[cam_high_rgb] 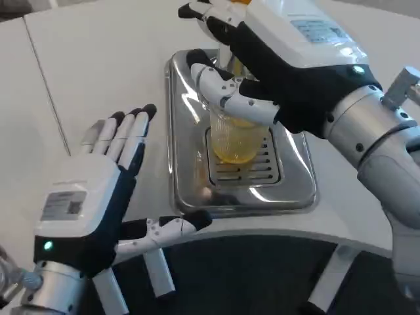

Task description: Grasp the cup under the faucet to collect the drink, then remove the cup.

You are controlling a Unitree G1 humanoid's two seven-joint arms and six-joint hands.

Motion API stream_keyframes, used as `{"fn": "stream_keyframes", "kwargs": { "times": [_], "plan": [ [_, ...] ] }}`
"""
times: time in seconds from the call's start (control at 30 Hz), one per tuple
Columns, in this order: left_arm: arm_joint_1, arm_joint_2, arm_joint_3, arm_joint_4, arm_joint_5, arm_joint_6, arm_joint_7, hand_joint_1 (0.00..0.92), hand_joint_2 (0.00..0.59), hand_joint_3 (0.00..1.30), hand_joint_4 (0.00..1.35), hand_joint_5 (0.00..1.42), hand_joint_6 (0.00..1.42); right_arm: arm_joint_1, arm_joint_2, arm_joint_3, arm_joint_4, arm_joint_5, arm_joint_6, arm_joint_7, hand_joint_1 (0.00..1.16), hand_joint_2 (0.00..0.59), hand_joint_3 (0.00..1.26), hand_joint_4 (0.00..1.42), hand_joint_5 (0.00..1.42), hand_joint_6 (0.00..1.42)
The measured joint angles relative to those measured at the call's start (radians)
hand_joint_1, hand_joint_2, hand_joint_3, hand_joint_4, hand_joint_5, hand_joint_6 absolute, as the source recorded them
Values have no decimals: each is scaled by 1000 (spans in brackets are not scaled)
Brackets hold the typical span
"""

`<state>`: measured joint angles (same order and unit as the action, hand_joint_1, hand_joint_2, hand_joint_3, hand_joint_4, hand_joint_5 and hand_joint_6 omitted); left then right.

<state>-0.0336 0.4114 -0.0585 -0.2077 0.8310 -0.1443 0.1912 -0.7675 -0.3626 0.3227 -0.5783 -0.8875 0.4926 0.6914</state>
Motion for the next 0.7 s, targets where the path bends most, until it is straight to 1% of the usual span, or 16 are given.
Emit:
{"fn": "stream_keyframes", "kwargs": {
  "times": [0.07, 0.2, 0.3, 0.6, 0.7],
  "plan": [
    [-11, -5, -3, 6, -1, 2, 0, 147, 29, 0, 0, 0, 26, 0, 0, -3, 0, 1, -1, 2, 0, 571, 127, 64, 96, 143],
    [-38, -24, -11, 31, -18, 3, 0, 158, 27, 0, 0, 0, 27, 0, -4, -22, -1, 11, -13, 13, 0, 576, 127, 64, 96, 143],
    [-56, -36, -19, 43, -37, 4, 1, 192, 25, 0, 0, 0, 27, 1, -6, -30, -5, 15, -19, 20, 0, 578, 127, 64, 96, 143],
    [-106, -59, -45, 96, -44, 4, 16, 203, 24, 0, 0, 0, 26, 5, -4, -41, -7, 18, -30, 23, 0, 579, 126, 64, 96, 143],
    [-128, -67, -59, 110, -44, 4, 17, 225, 28, 0, 0, 0, 26, 7, -2, -42, -7, 18, -31, 22, 0, 579, 126, 64, 96, 143]
  ]
}}
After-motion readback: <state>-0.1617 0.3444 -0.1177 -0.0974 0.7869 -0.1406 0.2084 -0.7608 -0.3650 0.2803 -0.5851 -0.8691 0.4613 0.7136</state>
